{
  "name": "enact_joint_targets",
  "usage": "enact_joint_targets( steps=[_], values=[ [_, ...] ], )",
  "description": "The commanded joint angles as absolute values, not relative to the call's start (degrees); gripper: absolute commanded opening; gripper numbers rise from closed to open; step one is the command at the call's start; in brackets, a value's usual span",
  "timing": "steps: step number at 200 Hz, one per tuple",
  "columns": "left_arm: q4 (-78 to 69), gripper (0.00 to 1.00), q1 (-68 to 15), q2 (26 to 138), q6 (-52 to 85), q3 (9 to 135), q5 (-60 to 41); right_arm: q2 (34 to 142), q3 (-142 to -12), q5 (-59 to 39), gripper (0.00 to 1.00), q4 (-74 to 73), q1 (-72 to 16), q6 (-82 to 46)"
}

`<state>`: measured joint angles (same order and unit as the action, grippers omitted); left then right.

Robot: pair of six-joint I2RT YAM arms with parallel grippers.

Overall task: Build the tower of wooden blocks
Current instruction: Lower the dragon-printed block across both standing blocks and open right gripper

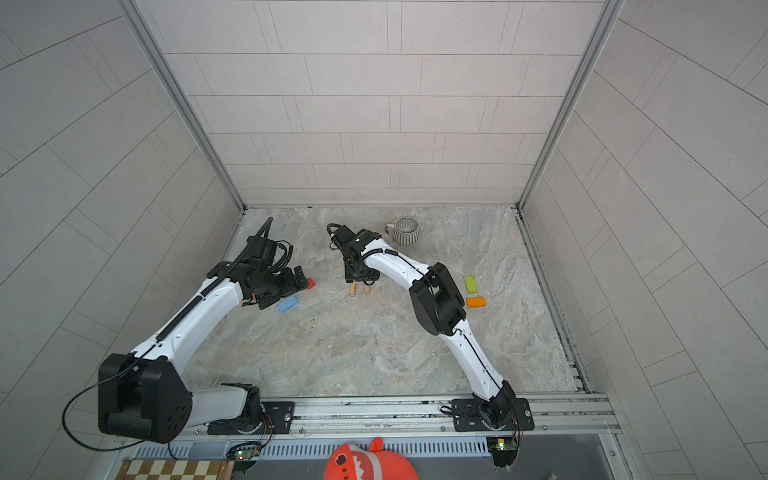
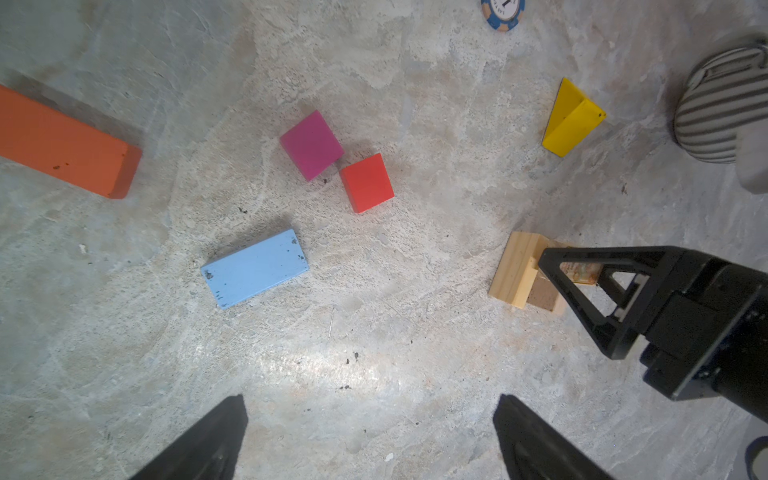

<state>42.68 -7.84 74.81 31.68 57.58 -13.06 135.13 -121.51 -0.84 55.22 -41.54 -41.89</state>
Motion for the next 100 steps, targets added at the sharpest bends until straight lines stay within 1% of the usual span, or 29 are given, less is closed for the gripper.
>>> enact_joint_targets(
  steps=[1,43,100],
  values=[
    [42.54,1.00,-7.43,73.72,31.92,56.95,-13.10,135.79,-123.17,-0.09,0.53,56.91,-42.19,-42.79],
    [42.39,1.00,-7.36,73.91,31.97,56.95,-13.20,136.00,-123.42,0.01,0.54,57.13,-42.37,-42.75],
    [42.36,1.00,-7.28,73.69,31.91,56.70,-13.21,136.04,-123.40,0.09,0.63,57.04,-42.54,-42.88]
  ],
)
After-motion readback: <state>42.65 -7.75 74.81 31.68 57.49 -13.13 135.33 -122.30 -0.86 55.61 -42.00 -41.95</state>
